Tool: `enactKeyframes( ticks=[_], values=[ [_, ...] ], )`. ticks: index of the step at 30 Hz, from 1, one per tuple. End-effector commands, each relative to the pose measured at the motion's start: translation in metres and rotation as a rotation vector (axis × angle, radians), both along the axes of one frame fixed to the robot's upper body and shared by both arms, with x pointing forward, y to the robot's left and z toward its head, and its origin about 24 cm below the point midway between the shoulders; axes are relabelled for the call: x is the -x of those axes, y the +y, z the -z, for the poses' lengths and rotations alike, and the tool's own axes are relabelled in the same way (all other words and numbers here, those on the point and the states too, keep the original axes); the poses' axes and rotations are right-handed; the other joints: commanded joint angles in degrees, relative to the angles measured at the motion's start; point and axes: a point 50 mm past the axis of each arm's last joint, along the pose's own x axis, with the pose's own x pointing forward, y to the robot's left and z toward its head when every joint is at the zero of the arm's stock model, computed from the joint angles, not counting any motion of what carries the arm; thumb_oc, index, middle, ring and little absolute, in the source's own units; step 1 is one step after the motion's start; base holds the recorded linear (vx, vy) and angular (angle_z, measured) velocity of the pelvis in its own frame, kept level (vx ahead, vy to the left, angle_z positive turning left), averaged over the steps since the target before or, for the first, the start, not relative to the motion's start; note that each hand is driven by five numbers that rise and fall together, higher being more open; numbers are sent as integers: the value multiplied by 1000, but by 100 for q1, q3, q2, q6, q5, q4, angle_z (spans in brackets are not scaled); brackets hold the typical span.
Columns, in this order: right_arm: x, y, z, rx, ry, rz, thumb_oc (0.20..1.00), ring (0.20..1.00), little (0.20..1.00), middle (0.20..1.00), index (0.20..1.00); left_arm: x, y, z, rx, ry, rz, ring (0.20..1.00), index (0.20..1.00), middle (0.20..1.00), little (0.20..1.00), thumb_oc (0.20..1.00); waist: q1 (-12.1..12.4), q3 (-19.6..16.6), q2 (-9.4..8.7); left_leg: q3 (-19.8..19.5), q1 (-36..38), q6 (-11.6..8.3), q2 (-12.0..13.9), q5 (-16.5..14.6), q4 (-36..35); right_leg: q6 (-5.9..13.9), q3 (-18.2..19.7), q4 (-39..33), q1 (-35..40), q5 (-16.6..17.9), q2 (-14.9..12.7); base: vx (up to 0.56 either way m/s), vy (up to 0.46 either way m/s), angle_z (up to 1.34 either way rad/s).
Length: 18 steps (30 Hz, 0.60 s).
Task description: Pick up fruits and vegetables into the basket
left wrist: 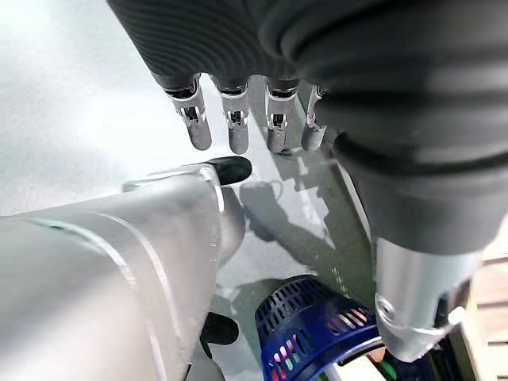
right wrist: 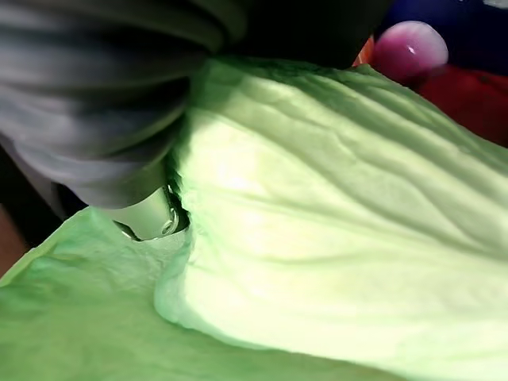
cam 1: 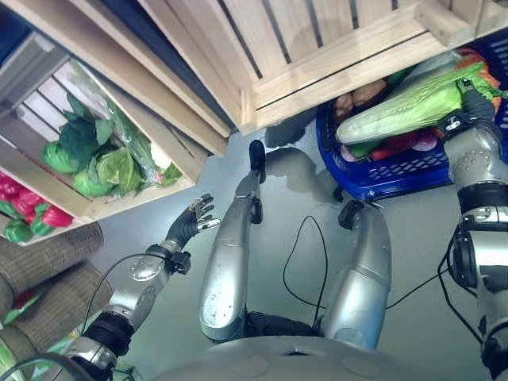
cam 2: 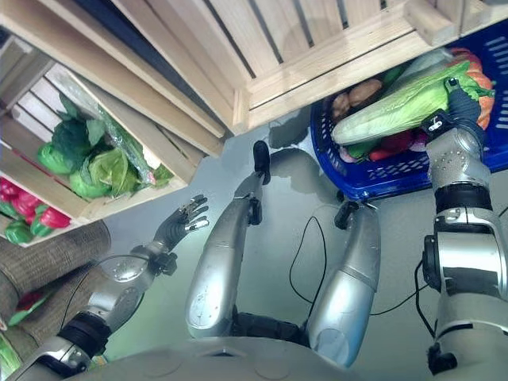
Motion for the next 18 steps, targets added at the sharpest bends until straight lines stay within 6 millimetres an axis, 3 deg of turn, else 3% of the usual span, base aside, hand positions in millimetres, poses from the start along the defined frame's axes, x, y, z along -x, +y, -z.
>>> enactKeyframes(
  ticks=[1, 5, 6, 7, 11, 18],
  values=[
    [25, -43, -11, 170, 120, 148, 200, 200, 200, 200, 200, 14, -22, 7, 82, 22, 52, 1000, 1000, 1000, 1000, 1000, -121, -182, 956, -99, -431, 267, -61, -752, 862, 156, 5, 214, -54, -58, 231, 8, -22, 11],
    [29, -49, -2, 171, 206, 202, 200, 200, 200, 200, 200, 13, -26, 5, 61, 13, 90, 1000, 1000, 1000, 1000, 1000, -89, -182, 972, -156, -603, 310, -69, -800, 1008, 139, 54, 336, -197, -94, 244, 4, -16, 4],
    [30, -50, 2, 157, 226, 209, 404, 404, 404, 404, 404, 13, -26, 5, 58, 12, 101, 1000, 1000, 1000, 1000, 1000, -83, -182, 970, -167, -624, 318, -70, -814, 1041, 138, 57, 356, -209, -100, 247, 3, -9, 4],
    [31, -50, 6, 144, 243, 220, 1000, 1000, 1000, 1000, 1000, 14, -26, 4, 59, 9, 109, 1000, 1000, 1000, 1000, 1000, -81, -182, 967, -186, -643, 329, -67, -830, 1078, 133, 68, 387, -221, -108, 254, 4, -14, 3],
    [36, -52, 25, 51, 272, 252, 1000, 1000, 1000, 1000, 1000, 13, -27, 2, -14, -14, 129, 1000, 1000, 1000, 1000, 1000, -70, -182, 903, -233, -622, 369, -60, -881, 1140, 153, 40, 359, -133, -94, 280, 1, -17, 0],
    [42, -53, 36, 24, 191, 349, 1000, 1000, 1000, 1000, 1000, 15, -23, 10, -8, 29, 93, 1000, 1000, 1000, 1000, 1000, -166, -182, 784, -199, -266, 337, -30, -833, 935, 201, -7, 98, 254, 15, 356, -12, 38, -1]
  ],
)
